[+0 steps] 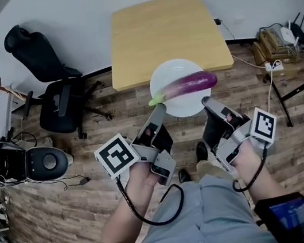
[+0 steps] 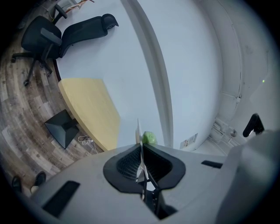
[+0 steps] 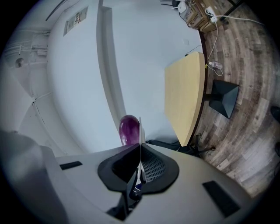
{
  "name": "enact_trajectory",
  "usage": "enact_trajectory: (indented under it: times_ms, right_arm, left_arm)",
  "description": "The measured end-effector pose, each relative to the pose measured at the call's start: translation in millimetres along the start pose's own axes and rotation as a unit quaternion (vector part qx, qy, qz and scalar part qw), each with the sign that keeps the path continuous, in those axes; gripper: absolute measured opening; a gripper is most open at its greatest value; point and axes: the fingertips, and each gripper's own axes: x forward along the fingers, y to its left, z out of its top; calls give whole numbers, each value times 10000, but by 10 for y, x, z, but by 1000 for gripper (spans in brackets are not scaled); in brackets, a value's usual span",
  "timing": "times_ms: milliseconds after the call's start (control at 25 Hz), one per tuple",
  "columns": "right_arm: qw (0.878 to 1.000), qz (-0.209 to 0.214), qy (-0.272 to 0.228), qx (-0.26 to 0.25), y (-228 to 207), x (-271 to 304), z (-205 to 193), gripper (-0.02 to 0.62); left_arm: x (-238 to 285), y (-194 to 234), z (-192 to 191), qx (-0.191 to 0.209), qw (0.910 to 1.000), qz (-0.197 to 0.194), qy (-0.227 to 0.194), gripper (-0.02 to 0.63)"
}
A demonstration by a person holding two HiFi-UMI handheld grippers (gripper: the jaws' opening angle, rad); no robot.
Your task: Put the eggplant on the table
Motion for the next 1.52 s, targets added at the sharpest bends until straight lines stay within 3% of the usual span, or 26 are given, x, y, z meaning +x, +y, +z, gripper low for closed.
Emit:
enact_trajectory:
  times_ms: [160, 680, 1040, 1320, 1520]
  right_arm:
    - [9999, -6, 109, 37, -12, 164, 378, 6]
    - [9993, 136, 337, -37, -1, 526, 1010, 8]
    - [9990, 34, 443, -71, -53, 802, 1203, 6]
    - [9991, -195, 357, -68, -172, 1359, 1445, 6]
    - [9996, -76, 220, -153, -231, 1335, 1453, 6]
  left_arm:
    - [383, 10, 93, 20, 9999, 77, -103, 23]
    - [989, 14, 294, 198, 9992, 112, -337, 23]
    - [1222, 113, 511, 104, 9990, 157, -411, 23]
    - [1573, 330, 1031, -13, 9994, 211, -281, 23]
    - [1591, 375, 992, 81, 9997, 94, -190, 23]
